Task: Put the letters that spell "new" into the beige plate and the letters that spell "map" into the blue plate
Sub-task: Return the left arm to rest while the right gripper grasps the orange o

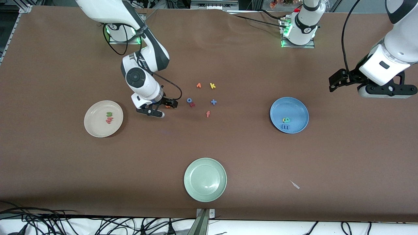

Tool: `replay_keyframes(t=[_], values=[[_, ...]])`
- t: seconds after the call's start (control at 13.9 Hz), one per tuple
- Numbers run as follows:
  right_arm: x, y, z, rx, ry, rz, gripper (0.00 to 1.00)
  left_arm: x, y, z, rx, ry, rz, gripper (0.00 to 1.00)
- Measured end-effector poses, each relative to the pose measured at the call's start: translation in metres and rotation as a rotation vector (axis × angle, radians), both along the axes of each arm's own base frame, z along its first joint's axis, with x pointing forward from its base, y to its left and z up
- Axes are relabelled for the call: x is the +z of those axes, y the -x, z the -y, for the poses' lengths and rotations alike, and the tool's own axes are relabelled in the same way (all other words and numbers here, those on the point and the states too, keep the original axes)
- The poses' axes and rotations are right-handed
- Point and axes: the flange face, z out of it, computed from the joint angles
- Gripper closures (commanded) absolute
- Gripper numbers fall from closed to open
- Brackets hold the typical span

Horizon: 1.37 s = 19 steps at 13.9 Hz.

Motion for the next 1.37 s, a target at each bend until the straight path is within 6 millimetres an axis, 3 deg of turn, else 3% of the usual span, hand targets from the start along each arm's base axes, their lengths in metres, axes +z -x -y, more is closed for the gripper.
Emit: replay_keyframes(t=[0.22, 0.5, 1.01, 1.15, 1.37], values=[[-0.018, 0.005, 0.002, -0.001, 0.005, -0.006, 0.01, 0.000, 0.001, -0.006, -0.001, -0.001, -0.002, 0.00], [-0.027, 0.009, 0.002, 0.002, 0.012, -0.018, 0.10, 0.000, 0.001, -0.006, -0.004, -0.001, -0.003, 0.00], [-0.032, 0.014, 0.003, 0.003, 0.012, -0.013, 0.38, -0.001, 0.002, -0.004, -0.007, -0.002, -0.010, 0.00], [-0.032, 0.014, 0.004, 0.002, 0.012, -0.012, 0.53, -0.002, 0.003, -0.005, -0.007, -0.002, -0.017, 0.00], [-0.029, 0.013, 0.003, 0.003, 0.009, -0.007, 0.67, -0.002, 0.004, -0.005, -0.007, -0.004, -0.025, 0.00]])
